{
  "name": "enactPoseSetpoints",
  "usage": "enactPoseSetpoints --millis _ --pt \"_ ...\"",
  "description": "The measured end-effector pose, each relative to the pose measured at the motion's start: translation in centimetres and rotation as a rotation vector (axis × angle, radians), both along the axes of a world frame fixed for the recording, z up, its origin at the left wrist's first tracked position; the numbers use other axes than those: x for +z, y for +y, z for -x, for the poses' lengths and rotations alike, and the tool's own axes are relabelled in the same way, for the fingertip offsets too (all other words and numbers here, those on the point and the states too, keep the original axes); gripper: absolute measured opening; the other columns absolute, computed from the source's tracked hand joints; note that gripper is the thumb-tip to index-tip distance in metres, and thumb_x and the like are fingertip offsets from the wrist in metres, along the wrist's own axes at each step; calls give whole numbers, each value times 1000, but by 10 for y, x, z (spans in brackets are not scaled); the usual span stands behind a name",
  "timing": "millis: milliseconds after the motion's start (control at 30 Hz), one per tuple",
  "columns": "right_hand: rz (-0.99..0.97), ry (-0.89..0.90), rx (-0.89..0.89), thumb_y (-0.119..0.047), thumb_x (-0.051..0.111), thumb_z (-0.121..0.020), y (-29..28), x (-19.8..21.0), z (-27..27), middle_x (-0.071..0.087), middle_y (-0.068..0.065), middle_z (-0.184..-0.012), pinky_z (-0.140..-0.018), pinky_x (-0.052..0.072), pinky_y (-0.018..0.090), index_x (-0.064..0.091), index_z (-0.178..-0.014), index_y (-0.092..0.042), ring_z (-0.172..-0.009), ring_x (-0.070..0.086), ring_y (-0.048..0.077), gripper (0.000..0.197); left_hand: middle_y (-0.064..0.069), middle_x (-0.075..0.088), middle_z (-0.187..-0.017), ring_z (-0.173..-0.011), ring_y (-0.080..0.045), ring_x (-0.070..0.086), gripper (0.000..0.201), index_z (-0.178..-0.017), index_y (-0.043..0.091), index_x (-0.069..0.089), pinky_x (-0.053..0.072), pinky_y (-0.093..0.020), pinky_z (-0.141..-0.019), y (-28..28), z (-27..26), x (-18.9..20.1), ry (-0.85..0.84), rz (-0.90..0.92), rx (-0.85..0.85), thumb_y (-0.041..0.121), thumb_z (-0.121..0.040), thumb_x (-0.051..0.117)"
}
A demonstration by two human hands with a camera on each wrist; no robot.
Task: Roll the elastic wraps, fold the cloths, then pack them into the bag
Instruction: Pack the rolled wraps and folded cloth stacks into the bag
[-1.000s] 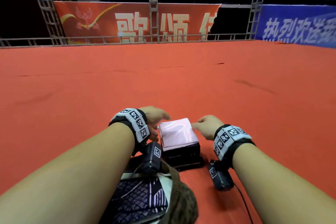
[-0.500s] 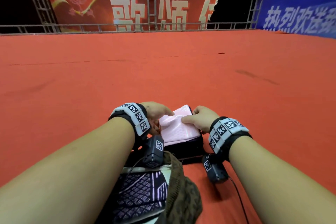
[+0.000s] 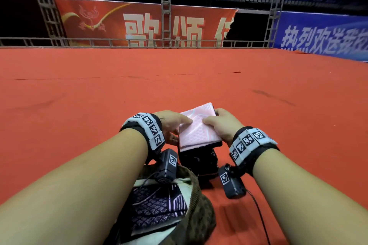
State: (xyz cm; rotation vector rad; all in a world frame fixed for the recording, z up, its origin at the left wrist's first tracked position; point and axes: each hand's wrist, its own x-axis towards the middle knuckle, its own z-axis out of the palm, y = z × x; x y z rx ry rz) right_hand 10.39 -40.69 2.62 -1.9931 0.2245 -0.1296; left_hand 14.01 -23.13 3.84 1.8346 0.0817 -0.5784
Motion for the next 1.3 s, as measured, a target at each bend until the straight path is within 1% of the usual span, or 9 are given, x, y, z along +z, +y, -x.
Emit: enactPoseSetpoints --millis 133,333,400,533,700,833,967,1067,1300 --pt "-234 -47 -17 -11 64 -92 1 25 22 67 18 -112 -88 58 54 53 -123 -4 -97 70 35 34 -5 59 -79 -63 -21 56 33 -94 13 59 51 -33 -70 4 16 16 43 129 -69 43 -89 72" --pt "-481 -64 18 -11 62 -94 12 53 51 71 22 -108 -75 60 50 56 -122 -2 -89 72 36 30 2 58 -51 -41 -10 49 28 -78 14 60 46 -20 -46 23 50 41 -20 338 -43 36 -92 71" --pt "-519 -47 38 -12 64 -93 20 59 58 74 20 -105 -80 58 53 56 -122 -3 -93 73 37 31 -7 72 -69 -53 -17 66 18 -93 7 67 56 -26 -51 34 59 47 -41 409 -41 25 -94 68" --pt "-521 0 85 -12 63 -93 44 66 74 72 25 -110 -88 55 60 57 -120 1 -97 71 41 31 -20 66 -130 -119 -37 65 65 -131 -1 61 46 -52 -109 62 82 59 -111 416 8 16 -73 83" --pt "-384 159 138 -17 64 -92 76 63 92 70 22 -99 -89 53 66 55 -116 2 -86 69 37 32 -16 69 -122 -111 -35 66 68 -130 -2 60 54 -49 -99 98 101 50 -130 284 78 14 -69 83" --pt "-304 204 148 -12 65 -91 97 50 105 73 18 -99 -87 57 58 57 -119 0 -90 72 35 31 -15 66 -103 -78 -28 67 44 -128 1 63 60 -37 -67 116 118 37 -151 230 86 6 -84 71" --pt "-288 200 165 -4 59 -93 112 33 118 72 16 -107 -86 58 58 59 -119 -8 -96 72 35 26 -20 70 -122 -111 -39 68 38 -123 9 68 52 -62 -96 129 132 22 -123 217 69 -6 -89 62" --pt "-256 221 182 0 58 -93 117 21 125 71 18 -110 -89 57 57 61 -116 -7 -99 71 37 25 -19 70 -120 -103 -37 68 36 -124 11 67 49 -63 -98 134 140 11 -86 156 55 -1 -91 63" --pt "-17 259 188 -18 72 -69 115 5 128 75 13 -101 -91 57 51 67 -113 -6 -92 73 33 45 -15 69 -92 -65 -28 68 28 -120 1 63 61 -42 -65 135 148 -7 -68 -35 -20 8 -93 68"
